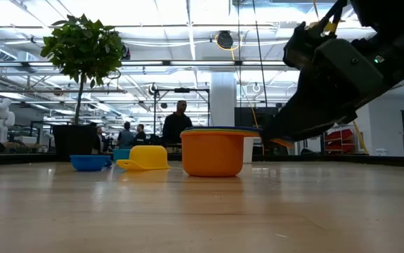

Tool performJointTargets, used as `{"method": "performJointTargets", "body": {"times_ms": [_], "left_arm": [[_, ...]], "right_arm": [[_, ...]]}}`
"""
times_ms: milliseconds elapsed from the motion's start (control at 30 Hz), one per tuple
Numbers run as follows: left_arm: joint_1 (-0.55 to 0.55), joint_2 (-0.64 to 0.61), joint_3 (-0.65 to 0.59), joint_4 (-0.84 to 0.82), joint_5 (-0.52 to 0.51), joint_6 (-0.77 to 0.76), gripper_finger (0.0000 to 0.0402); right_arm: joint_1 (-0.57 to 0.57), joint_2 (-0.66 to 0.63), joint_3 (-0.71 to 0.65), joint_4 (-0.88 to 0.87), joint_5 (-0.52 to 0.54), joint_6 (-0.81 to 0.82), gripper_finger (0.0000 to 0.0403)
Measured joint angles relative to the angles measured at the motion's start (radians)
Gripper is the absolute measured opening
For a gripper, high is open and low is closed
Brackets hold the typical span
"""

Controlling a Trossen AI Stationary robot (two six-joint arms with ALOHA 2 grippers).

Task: Nest measuring cups in basket
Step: Stack the dark blue measuring cup on top of the green measuring cup

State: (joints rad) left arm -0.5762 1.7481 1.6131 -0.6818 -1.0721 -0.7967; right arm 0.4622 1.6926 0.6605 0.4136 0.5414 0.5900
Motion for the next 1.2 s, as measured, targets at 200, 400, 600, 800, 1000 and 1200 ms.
{"method": "performJointTargets", "body": {"times_ms": [200,400,600,800,1000,1200], "left_arm": [[0.0,0.0,0.0,0.001,0.0,0.0,0.0182],[0.0,0.0,0.0,0.001,0.0,0.001,0.0182],[0.0,0.0,0.0,0.001,0.0,0.003,0.0182],[0.0,0.0,0.0,0.001,0.0,0.005,0.0182],[0.0,0.0,0.0,0.001,0.043,0.005,0.0182],[0.0,0.0,0.0,0.001,0.06,0.003,0.0182]], "right_arm": [[-0.016,0.002,0.0,-0.041,0.004,0.0,0.0269],[-0.021,0.002,0.0,-0.052,0.007,-0.007,0.0224],[-0.021,0.002,0.0,-0.05,0.004,-0.028,0.0164],[-0.022,0.002,0.0,-0.048,-0.022,-0.045,0.0128],[-0.024,-0.003,0.0,-0.051,-0.021,-0.054,0.0151],[-0.036,-0.068,0.0,-0.139,-0.019,-0.107,0.0218]]}}
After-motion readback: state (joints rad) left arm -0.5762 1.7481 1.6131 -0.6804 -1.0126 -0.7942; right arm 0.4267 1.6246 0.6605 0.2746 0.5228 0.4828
